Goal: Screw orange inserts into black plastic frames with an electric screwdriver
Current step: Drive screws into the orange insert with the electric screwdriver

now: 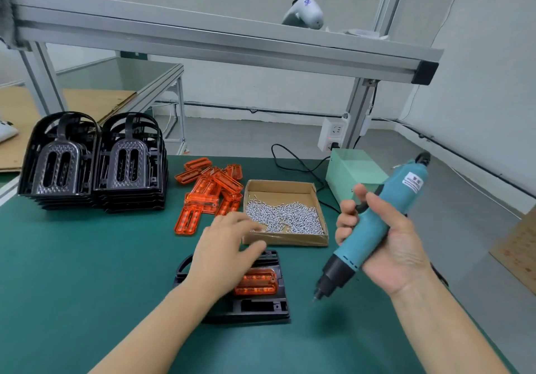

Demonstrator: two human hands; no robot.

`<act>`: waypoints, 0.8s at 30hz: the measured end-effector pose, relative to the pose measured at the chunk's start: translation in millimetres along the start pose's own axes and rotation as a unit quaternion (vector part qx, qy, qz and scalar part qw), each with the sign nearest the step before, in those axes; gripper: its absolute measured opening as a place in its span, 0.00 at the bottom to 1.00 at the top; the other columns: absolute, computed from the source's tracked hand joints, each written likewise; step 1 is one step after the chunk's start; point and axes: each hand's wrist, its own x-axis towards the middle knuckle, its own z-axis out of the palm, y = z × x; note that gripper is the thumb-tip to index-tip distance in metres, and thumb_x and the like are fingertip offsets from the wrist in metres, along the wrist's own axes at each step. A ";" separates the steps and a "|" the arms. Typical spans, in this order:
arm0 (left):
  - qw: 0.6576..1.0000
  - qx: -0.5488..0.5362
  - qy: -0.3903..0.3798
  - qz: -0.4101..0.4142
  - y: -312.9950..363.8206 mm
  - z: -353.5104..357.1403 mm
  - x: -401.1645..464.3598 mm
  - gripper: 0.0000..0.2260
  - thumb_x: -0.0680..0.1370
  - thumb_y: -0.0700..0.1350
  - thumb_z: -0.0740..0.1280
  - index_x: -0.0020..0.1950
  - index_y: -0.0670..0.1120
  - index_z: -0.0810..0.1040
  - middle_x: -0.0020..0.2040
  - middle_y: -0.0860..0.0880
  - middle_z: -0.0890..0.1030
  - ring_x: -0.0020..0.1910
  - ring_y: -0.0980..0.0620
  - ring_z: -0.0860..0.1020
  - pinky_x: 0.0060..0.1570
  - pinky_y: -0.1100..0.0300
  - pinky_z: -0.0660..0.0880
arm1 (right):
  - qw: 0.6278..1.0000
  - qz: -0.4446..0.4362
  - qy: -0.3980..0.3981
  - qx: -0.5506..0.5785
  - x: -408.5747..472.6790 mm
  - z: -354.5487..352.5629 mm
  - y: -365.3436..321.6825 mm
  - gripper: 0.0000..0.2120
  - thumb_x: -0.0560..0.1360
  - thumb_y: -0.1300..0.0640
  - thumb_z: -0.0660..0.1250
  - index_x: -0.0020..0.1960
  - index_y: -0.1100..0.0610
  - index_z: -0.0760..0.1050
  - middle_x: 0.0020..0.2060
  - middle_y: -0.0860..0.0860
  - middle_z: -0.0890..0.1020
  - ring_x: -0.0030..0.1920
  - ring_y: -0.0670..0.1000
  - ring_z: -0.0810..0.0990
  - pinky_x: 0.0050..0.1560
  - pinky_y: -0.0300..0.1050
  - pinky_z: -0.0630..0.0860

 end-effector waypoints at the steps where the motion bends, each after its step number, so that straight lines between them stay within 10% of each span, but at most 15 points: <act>1: 0.999 0.003 -0.005 -0.039 -2.5 1.6 9.1 0.15 0.77 0.51 0.66 0.63 0.54 0.76 0.64 0.56 0.72 0.63 0.55 0.69 0.59 0.59 0.66 | 1.000 -0.003 -0.004 0.018 -0.2 0.8 1.9 0.07 0.67 0.59 0.69 0.44 0.54 0.81 0.38 0.52 0.78 0.33 0.47 0.73 0.32 0.39 0.75; 14: 0.993 0.009 -0.059 -0.100 -10.6 29.4 42.8 0.08 0.75 0.56 0.68 0.48 0.55 0.84 0.49 0.51 0.78 0.45 0.53 0.76 0.43 0.57 0.73 | 0.980 -0.180 0.015 0.083 16.8 8.5 -6.2 0.07 0.69 0.62 0.68 0.44 0.52 0.75 0.38 0.48 0.76 0.35 0.45 0.74 0.36 0.36 0.76; 19: 0.997 0.027 0.024 -0.062 -5.3 29.8 62.8 0.07 0.77 0.53 0.66 0.49 0.55 0.83 0.50 0.51 0.76 0.53 0.51 0.71 0.53 0.52 0.71 | 0.972 -0.231 0.038 -0.007 15.6 6.1 -5.3 0.05 0.70 0.59 0.68 0.40 0.51 0.72 0.37 0.49 0.79 0.30 0.44 0.74 0.31 0.36 0.74; 24: 0.982 0.139 -0.110 -0.061 7.8 47.7 90.0 0.07 0.76 0.48 0.67 0.50 0.56 0.83 0.53 0.54 0.82 0.58 0.50 0.73 0.61 0.51 0.61 | 0.964 -0.263 0.030 -0.039 16.0 11.1 -2.3 0.08 0.66 0.62 0.69 0.40 0.50 0.75 0.33 0.47 0.72 0.28 0.44 0.70 0.31 0.36 0.71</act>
